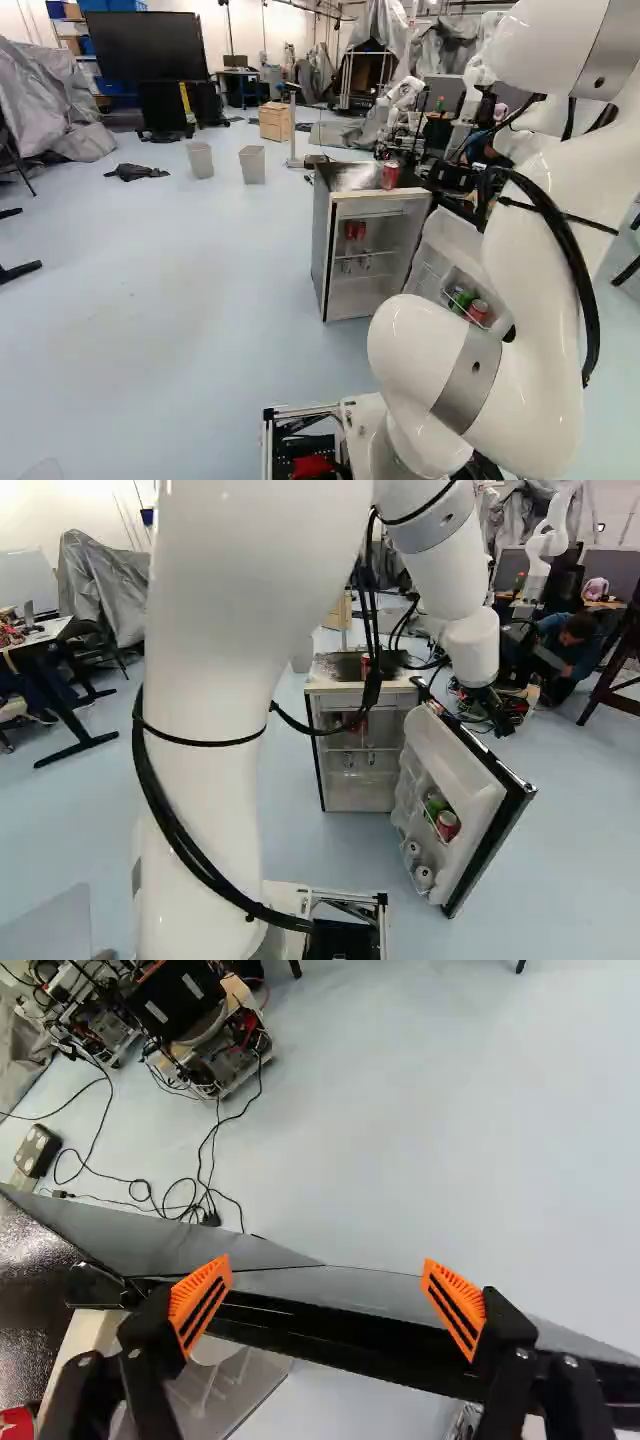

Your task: Grab a drink from the fridge

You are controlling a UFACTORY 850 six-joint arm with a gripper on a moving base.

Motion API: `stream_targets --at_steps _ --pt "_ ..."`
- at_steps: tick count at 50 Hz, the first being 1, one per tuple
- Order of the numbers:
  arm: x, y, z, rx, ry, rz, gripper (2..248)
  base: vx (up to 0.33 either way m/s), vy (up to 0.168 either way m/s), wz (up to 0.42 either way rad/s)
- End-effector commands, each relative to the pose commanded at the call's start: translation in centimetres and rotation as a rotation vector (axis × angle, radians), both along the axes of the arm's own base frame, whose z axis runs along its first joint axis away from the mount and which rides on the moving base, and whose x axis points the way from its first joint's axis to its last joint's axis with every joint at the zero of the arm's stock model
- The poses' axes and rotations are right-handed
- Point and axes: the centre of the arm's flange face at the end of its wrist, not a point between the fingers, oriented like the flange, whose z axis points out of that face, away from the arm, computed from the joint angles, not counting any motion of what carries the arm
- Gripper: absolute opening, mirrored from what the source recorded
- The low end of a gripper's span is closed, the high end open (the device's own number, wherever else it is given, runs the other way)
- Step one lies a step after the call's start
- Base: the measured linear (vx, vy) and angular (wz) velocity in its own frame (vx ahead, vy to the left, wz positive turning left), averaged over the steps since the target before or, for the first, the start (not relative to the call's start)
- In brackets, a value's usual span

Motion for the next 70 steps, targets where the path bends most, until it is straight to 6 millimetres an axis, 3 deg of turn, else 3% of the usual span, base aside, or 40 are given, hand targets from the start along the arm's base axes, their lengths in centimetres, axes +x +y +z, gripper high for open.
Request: stream_targets --at_steps 19,40,70 --pt "2.3 -2.3 -0.7 0.057 0.016 0.023 247 0.0 0.0 0.0" --pt "2.3 -3.7 -1.3 0.147 0.05 0.036 247 0.0 0.0 0.0" --pt "1.8 -3.0 -1.9 0.297 0.112 0.079 247 0.0 0.0 0.0"
